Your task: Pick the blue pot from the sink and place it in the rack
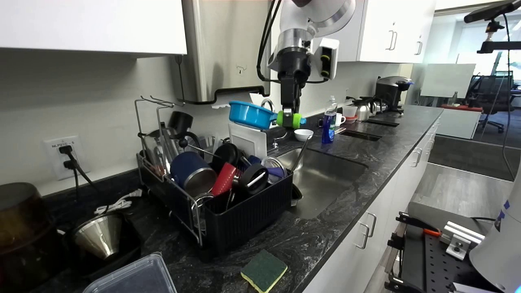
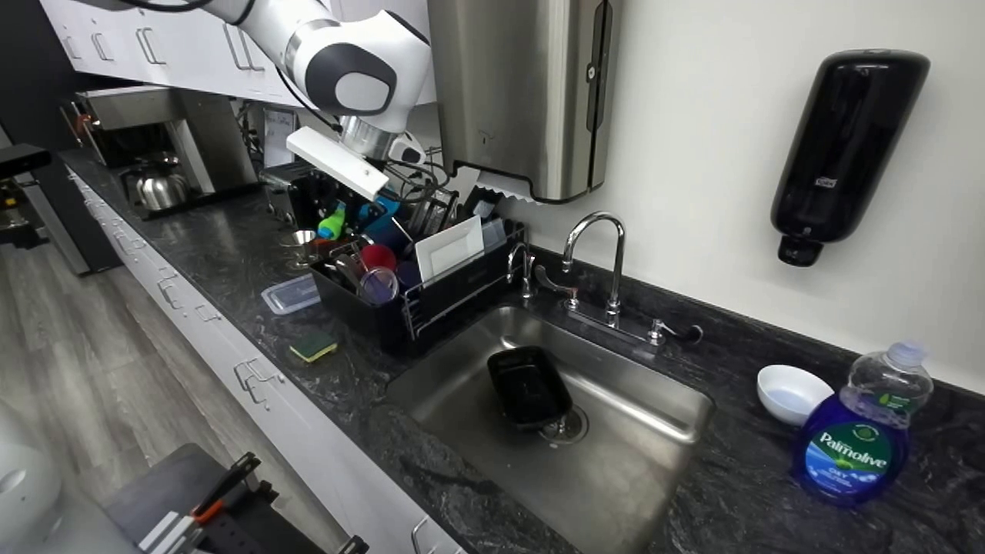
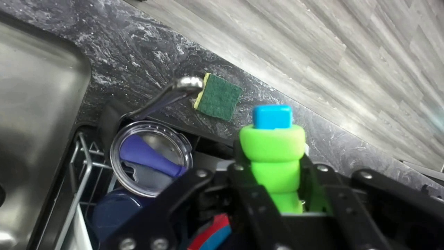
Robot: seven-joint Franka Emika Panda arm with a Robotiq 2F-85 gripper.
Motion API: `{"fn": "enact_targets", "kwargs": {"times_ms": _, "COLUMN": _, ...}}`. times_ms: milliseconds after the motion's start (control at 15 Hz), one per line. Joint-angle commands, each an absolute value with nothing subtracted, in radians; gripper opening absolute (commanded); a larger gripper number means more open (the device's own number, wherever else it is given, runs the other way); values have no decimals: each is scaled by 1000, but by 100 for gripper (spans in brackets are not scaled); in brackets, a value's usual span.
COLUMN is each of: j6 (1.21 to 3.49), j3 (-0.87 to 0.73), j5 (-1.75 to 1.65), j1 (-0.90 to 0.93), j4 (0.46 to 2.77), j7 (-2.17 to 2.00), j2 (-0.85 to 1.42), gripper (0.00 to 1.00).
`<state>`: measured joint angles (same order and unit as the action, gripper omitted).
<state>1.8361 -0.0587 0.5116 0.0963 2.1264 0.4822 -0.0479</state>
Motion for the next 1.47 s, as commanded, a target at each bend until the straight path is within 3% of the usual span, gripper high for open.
{"fn": "enact_targets", "kwargs": {"times_ms": 0, "j6": 1817, "j3": -35, "j5": 554, "j1": 66, "j4": 2067, "j7": 447, "j2": 37, "gripper": 8}}
{"fn": "enact_targets", "kwargs": {"times_ms": 1400, "j6": 1828, "j3": -19, "j5": 665, "j1": -25, "j4": 1953, "j7": 330, "j2": 248, "gripper": 8}}
